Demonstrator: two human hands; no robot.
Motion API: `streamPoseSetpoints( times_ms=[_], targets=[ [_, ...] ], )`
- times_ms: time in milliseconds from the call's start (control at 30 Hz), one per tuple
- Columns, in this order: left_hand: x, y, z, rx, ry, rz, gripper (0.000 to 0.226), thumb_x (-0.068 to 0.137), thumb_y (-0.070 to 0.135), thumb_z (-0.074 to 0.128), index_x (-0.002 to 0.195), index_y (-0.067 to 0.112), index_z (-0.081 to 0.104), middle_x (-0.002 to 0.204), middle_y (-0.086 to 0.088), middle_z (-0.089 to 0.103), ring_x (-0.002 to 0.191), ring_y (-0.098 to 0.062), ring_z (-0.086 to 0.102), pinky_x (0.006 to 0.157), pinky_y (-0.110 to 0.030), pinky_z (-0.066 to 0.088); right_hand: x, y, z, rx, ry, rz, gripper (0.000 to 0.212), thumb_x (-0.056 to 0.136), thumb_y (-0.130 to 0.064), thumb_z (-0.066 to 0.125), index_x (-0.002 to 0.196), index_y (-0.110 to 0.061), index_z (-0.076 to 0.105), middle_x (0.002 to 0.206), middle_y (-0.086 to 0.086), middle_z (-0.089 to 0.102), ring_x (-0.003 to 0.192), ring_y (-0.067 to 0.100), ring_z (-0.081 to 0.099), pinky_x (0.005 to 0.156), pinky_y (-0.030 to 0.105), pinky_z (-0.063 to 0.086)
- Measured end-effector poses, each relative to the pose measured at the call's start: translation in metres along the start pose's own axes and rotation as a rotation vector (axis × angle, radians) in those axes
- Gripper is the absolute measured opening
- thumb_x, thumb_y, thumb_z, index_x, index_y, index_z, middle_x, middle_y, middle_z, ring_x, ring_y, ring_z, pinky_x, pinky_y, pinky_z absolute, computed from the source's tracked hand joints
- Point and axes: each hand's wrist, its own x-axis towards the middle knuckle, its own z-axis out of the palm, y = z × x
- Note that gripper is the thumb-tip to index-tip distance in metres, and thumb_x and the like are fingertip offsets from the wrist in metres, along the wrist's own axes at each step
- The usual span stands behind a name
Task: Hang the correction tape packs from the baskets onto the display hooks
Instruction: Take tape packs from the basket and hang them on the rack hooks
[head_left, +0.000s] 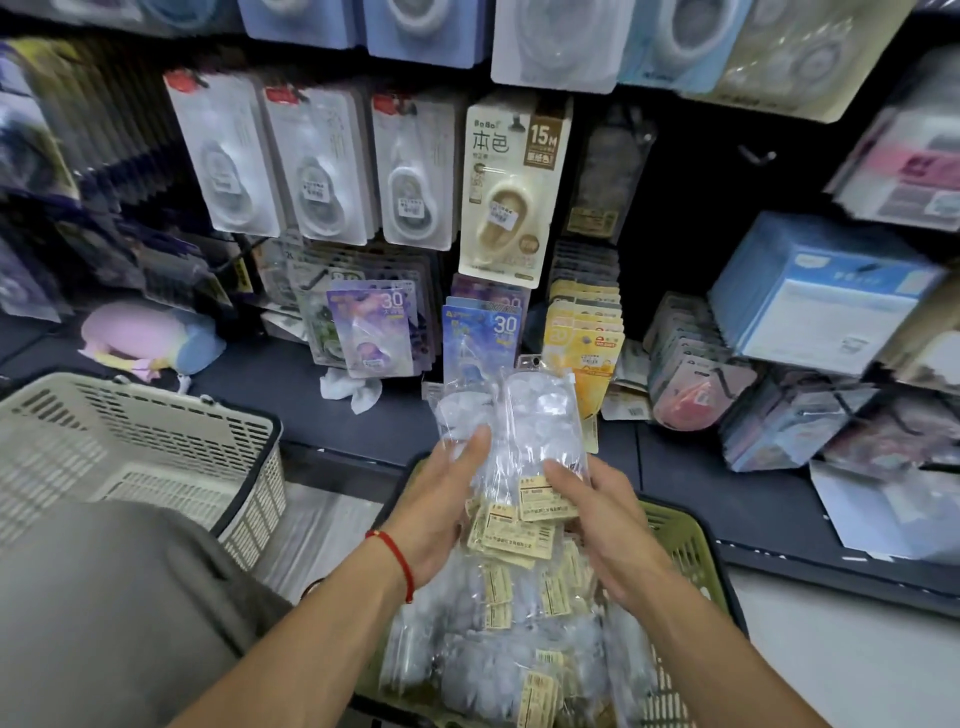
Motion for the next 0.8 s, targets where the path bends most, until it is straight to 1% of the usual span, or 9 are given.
streamPoseSetpoints(
  times_ms=[133, 267, 367, 500, 600, 633, 700, 733, 800],
  targets=[
    [-0.003, 0.023, 0.016, 0.142, -0.026, 0.169, 0.077, 0.085, 0.042, 0.082, 0.149, 0.032, 0.039, 0.149, 0.007, 0.058, 0.131, -0.015, 0.062, 0.088, -0.033, 0.061, -0.014, -0.028, 0.003, -0.143, -0.011, -0.141, 0.03, 0.101, -0.023, 0.071, 0.128, -0.035, 0.066, 0.12, -0.004, 0.078, 0.112, 0.018, 0.075, 0.093, 0.039, 0.059],
    [-0.001, 0.055, 0.02, 0.261, -0.071, 0.287, 0.117, 0.069, 0.062, 0.09, 0.16, 0.037, 0.02, 0.164, 0.007, 0.039, 0.148, -0.02, 0.042, 0.12, -0.053, 0.038, -0.018, -0.059, -0.003, -0.155, 0.056, -0.177, 0.029, 0.097, -0.026, 0.076, 0.122, -0.028, 0.061, 0.108, 0.002, 0.081, 0.103, 0.023, 0.077, 0.096, 0.051, 0.059],
    [0.002, 0.079, 0.025, 0.283, -0.099, 0.326, 0.112, 0.067, 0.061, 0.088, 0.157, 0.038, 0.027, 0.161, 0.004, 0.046, 0.145, -0.025, 0.049, 0.117, -0.058, 0.042, -0.017, -0.089, -0.011, -0.167, 0.025, -0.206, 0.034, 0.095, -0.028, 0.078, 0.122, -0.029, 0.059, 0.108, 0.004, 0.081, 0.099, 0.024, 0.079, 0.087, 0.049, 0.062],
    [0.016, 0.113, 0.031, 0.33, -0.088, 0.424, 0.089, 0.08, 0.048, 0.088, 0.15, 0.031, 0.035, 0.144, 0.003, 0.062, 0.128, -0.02, 0.064, 0.111, -0.05, 0.051, -0.005, -0.132, -0.015, -0.207, 0.086, -0.33, 0.038, 0.077, -0.034, 0.074, 0.111, -0.027, 0.059, 0.103, 0.006, 0.081, 0.088, 0.021, 0.079, 0.068, 0.038, 0.06],
    [0.03, 0.142, 0.032, 0.503, 0.019, 0.576, 0.081, 0.086, 0.047, 0.082, 0.149, 0.031, 0.033, 0.141, 0.007, 0.059, 0.123, -0.013, 0.064, 0.104, -0.041, 0.056, 0.008, -0.16, -0.011, -0.238, 0.163, -0.438, 0.025, 0.073, -0.048, 0.066, 0.096, -0.037, 0.062, 0.092, 0.005, 0.08, 0.08, 0.027, 0.079, 0.055, 0.035, 0.056],
    [0.032, 0.149, 0.032, 0.558, 0.044, 0.644, 0.079, 0.088, 0.047, 0.08, 0.149, 0.033, 0.031, 0.138, 0.013, 0.056, 0.118, -0.001, 0.062, 0.098, -0.029, 0.056, 0.013, -0.167, -0.01, -0.242, 0.191, -0.471, 0.022, 0.074, -0.051, 0.062, 0.093, -0.04, 0.063, 0.091, 0.006, 0.08, 0.082, 0.032, 0.078, 0.054, 0.039, 0.058],
    [0.034, 0.155, 0.033, 0.603, 0.095, 0.753, 0.083, 0.09, 0.048, 0.077, 0.151, 0.042, 0.021, 0.131, 0.029, 0.045, 0.107, 0.023, 0.054, 0.088, -0.005, 0.047, 0.021, -0.177, -0.006, -0.196, 0.242, -0.521, 0.022, 0.076, -0.051, 0.06, 0.095, -0.04, 0.065, 0.094, 0.013, 0.077, 0.09, 0.045, 0.075, 0.069, 0.06, 0.061],
    [0.035, 0.155, 0.032, 0.595, 0.123, 0.783, 0.091, 0.09, 0.049, 0.077, 0.156, 0.045, 0.014, 0.133, 0.032, 0.04, 0.107, 0.028, 0.048, 0.093, -0.004, 0.041, 0.024, -0.18, -0.003, -0.175, 0.26, -0.538, 0.023, 0.077, -0.05, 0.06, 0.096, -0.039, 0.066, 0.097, 0.018, 0.076, 0.093, 0.05, 0.072, 0.077, 0.068, 0.059],
    [0.035, 0.15, 0.03, 0.562, 0.157, 0.808, 0.1, 0.09, 0.052, 0.076, 0.158, 0.053, 0.003, 0.144, 0.024, 0.033, 0.129, 0.013, 0.037, 0.107, -0.022, 0.035, 0.029, -0.184, -0.001, -0.155, 0.284, -0.558, 0.023, 0.079, -0.048, 0.06, 0.099, -0.038, 0.068, 0.098, 0.019, 0.076, 0.095, 0.049, 0.071, 0.081, 0.069, 0.056]
  ],
)
